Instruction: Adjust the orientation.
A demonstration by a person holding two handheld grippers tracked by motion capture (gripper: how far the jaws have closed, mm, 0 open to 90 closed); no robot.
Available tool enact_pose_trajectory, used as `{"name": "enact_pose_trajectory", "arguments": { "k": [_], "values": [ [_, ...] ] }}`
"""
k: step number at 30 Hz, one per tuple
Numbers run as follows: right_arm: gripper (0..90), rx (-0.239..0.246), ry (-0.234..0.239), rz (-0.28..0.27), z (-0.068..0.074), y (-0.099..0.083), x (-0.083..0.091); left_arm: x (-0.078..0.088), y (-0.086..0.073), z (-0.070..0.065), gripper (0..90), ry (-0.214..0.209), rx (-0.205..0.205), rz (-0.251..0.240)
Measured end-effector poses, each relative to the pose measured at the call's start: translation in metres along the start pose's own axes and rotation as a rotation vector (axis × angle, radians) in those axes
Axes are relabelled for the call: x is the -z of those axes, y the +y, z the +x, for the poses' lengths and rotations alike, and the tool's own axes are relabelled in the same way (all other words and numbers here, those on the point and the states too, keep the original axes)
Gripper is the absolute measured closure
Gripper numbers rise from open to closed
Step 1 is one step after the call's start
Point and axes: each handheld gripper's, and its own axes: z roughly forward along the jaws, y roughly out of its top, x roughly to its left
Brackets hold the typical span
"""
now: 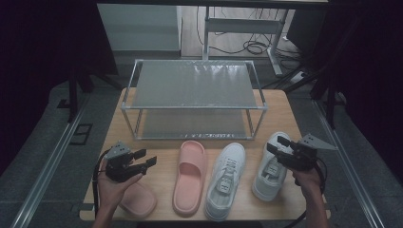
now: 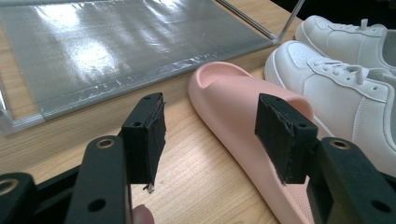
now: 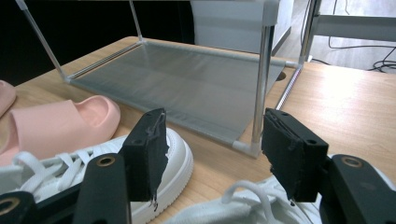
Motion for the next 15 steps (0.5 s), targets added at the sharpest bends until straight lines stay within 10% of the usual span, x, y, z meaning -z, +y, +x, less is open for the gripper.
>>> {"name": "enact_pose_trajectory", "arguments": {
  "k": [11,15],
  "values": [
    [40.6,0.022,-0.007,0.036,0.0035,-0.0075,-0.0001,-0.0067,-0.0019,0.0022,44.2,-0.022,0.002,0.021],
    [39.9,0.026,-0.024,0.043,0.0057,-0.0076,-0.0021,-0.0061,-0.0063,0.0010,60.3,-0.012,-0.010,0.040]
  ]
}}
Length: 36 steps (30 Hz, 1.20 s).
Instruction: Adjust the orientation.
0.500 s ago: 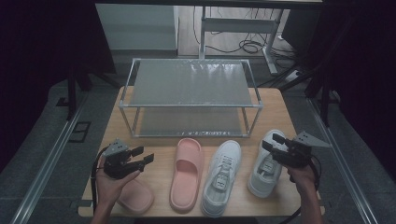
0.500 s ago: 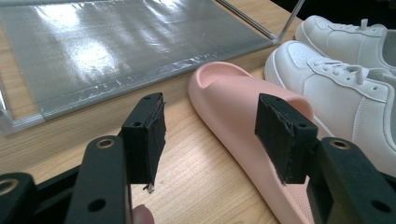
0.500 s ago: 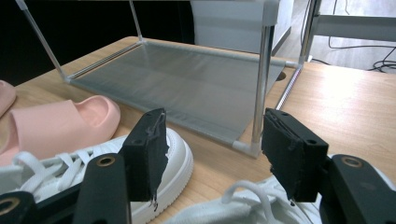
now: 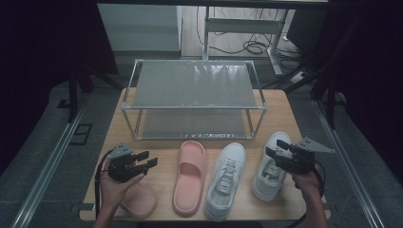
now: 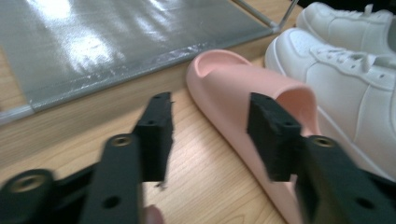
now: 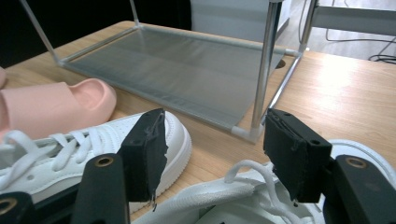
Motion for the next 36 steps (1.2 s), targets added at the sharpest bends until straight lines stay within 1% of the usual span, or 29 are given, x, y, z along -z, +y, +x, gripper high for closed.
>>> {"name": "enact_pose_trajectory", "arguments": {
  "k": [1,3,6,10,13,15,18,19,21,25,28,33,36],
  "values": [
    [39.8,0.004,-0.004,0.001,0.001,0.000,-0.001,0.000,-0.001,-0.001,60.3,-0.007,-0.005,0.005],
    [39.5,0.015,-0.005,0.003,0.002,0.001,-0.002,0.002,-0.002,-0.003,68.1,-0.013,-0.012,0.009],
    [39.1,0.025,-0.006,0.005,0.005,0.001,-0.003,0.005,-0.001,-0.006,79.7,-0.017,-0.015,-0.001],
    [39.3,0.030,-0.004,0.017,0.006,0.001,-0.002,0.004,0.000,-0.006,89.3,0.012,-0.018,0.013],
    [39.3,0.026,-0.012,0.020,0.003,0.001,-0.001,0.008,0.002,-0.004,90.0,0.029,-0.016,0.017],
    [39.3,0.023,-0.014,0.019,0.003,0.001,0.000,0.014,0.004,-0.003,90.0,0.039,-0.018,0.009],
    [39.8,0.019,-0.028,0.018,0.003,0.002,0.002,0.027,0.008,-0.002,90.0,0.060,-0.015,-0.018],
    [39.8,0.022,-0.036,0.021,0.003,0.003,0.003,0.032,0.008,-0.001,90.0,0.069,-0.017,-0.018],
    [40.0,0.027,-0.042,0.019,0.004,0.003,0.004,0.042,0.005,0.003,90.0,0.093,-0.005,-0.023],
    [40.0,0.032,-0.049,0.015,0.004,0.005,0.006,0.060,-0.005,0.017,90.0,0.135,0.035,-0.032],
    [39.9,0.033,-0.047,0.019,0.004,0.006,0.005,0.067,-0.014,0.028,90.0,0.162,0.059,-0.018],
    [39.8,0.042,-0.043,0.045,0.004,0.003,-0.001,0.080,-0.031,0.038,90.0,0.202,0.092,-0.004],
    [39.7,0.044,-0.041,0.044,0.005,0.003,-0.001,0.089,-0.043,0.045,90.0,0.228,0.118,0.001]
  ]
}}
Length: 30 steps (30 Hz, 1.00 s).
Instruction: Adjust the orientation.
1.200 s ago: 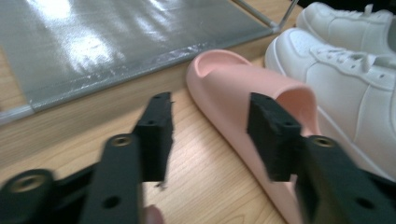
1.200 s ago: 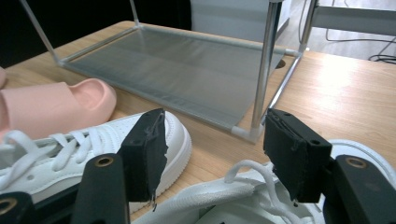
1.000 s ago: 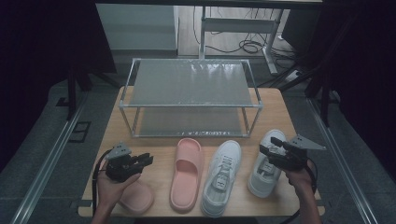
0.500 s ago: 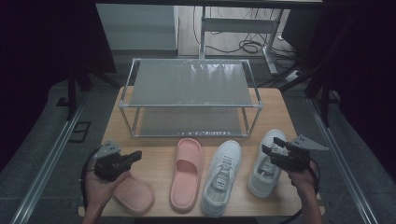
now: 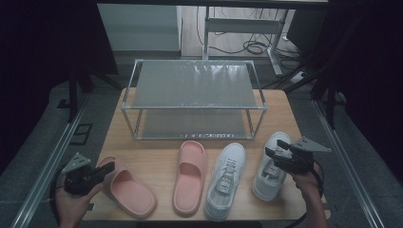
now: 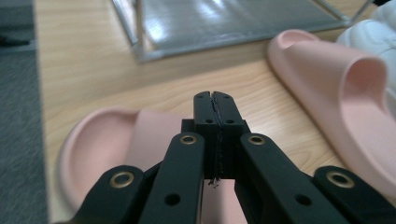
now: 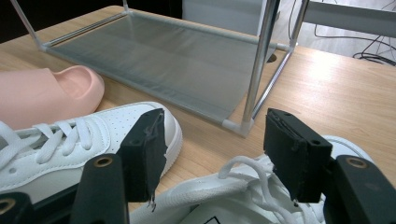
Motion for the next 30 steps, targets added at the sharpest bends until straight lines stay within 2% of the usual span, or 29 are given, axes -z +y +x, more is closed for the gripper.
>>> {"name": "enact_pose_trajectory", "arguments": {
  "k": [1,5,17,23,30],
  "values": [
    [39.7,0.003,-0.001,0.000,0.000,0.001,0.000,0.004,-0.007,0.006,90.0,0.015,0.021,0.005],
    [39.6,0.005,-0.003,0.001,0.000,0.002,-0.001,0.008,-0.017,0.013,90.0,0.032,0.041,0.012],
    [39.7,0.024,-0.003,0.012,0.004,0.003,-0.002,0.020,-0.054,0.028,90.0,0.077,0.074,0.084],
    [39.8,0.034,-0.008,0.009,0.005,0.004,-0.001,0.020,-0.064,0.028,90.0,0.078,0.076,0.108],
    [39.8,0.043,-0.009,0.014,0.006,0.004,-0.001,0.014,-0.067,0.028,90.0,0.070,0.081,0.124]
  ]
}}
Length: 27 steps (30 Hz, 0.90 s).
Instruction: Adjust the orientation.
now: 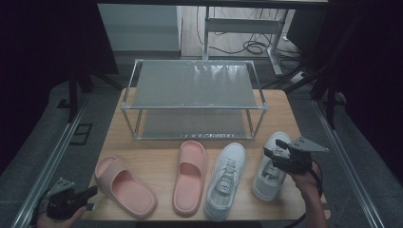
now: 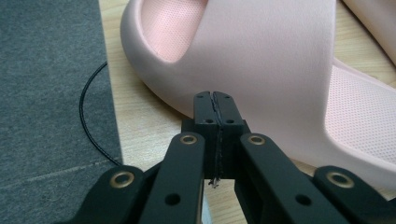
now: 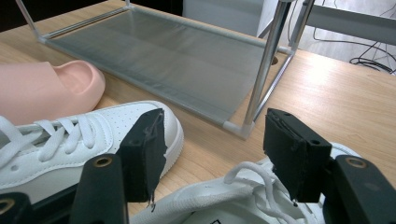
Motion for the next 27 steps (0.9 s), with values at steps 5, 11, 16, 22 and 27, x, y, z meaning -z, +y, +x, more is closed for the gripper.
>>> {"name": "enact_pose_trajectory", "arguments": {
  "k": [5,11,16,22,27],
  "values": [
    [39.8,-0.002,-0.006,-0.004,-0.001,0.000,0.001,-0.006,-0.002,0.000,90.0,-0.007,0.002,0.011],
    [39.7,0.003,-0.009,-0.004,0.000,0.000,0.002,-0.014,0.002,-0.002,90.0,-0.024,0.000,0.016],
    [39.5,0.009,-0.010,-0.002,0.000,0.000,0.001,-0.020,0.009,0.000,90.0,-0.033,0.003,0.017],
    [39.5,0.009,-0.013,-0.002,-0.001,0.000,0.001,-0.028,0.018,0.001,90.0,-0.040,-0.004,0.022],
    [39.1,0.006,-0.013,-0.001,-0.001,0.000,0.001,-0.038,0.027,0.006,90.0,-0.064,-0.010,0.021]
  ]
}}
